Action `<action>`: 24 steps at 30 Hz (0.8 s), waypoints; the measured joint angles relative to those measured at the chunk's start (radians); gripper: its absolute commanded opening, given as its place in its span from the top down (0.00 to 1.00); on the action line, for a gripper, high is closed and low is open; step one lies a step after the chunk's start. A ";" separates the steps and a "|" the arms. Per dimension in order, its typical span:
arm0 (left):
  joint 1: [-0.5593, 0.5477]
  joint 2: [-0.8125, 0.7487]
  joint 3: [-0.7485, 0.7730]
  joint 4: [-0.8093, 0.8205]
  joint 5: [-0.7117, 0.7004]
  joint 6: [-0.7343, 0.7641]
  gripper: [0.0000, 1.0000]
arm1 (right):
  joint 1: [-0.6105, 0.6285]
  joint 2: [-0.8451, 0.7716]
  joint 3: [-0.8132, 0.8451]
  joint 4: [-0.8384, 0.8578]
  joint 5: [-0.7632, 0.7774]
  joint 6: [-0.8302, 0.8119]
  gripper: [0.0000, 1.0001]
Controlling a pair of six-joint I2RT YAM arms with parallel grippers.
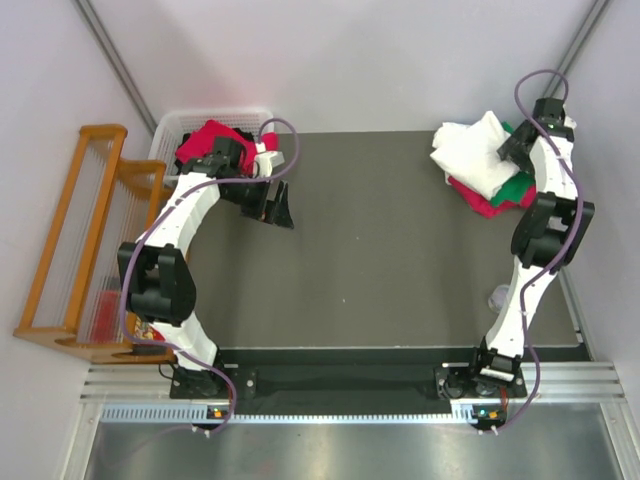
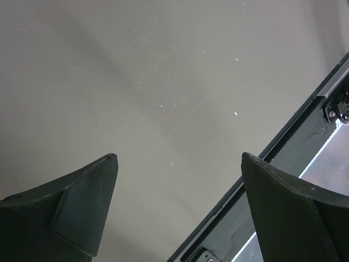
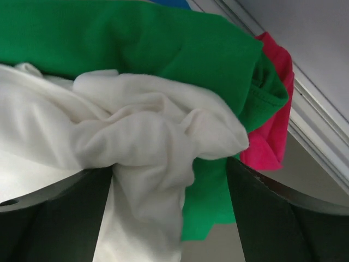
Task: Fold and stack the t-shirts
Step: Neatly place the folded tshirt to the corner
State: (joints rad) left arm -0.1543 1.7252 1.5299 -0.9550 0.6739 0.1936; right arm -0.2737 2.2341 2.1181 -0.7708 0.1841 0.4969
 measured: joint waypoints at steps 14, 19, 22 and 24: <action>0.000 -0.004 -0.007 -0.005 0.012 0.008 0.01 | -0.011 0.019 0.156 -0.056 0.072 -0.006 0.00; 0.000 -0.014 -0.010 -0.007 0.019 0.011 0.01 | -0.011 -0.057 0.178 -0.070 0.094 -0.006 0.00; 0.000 -0.024 -0.012 -0.008 0.019 0.011 0.01 | -0.010 -0.129 0.180 -0.075 0.089 -0.006 0.00; 0.000 -0.031 -0.012 -0.008 0.018 0.012 0.01 | -0.005 -0.183 0.167 -0.058 0.050 -0.007 0.00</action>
State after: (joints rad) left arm -0.1543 1.6947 1.5181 -0.9630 0.6922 0.2058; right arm -0.2783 2.0506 2.2852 -0.8288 0.2340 0.4900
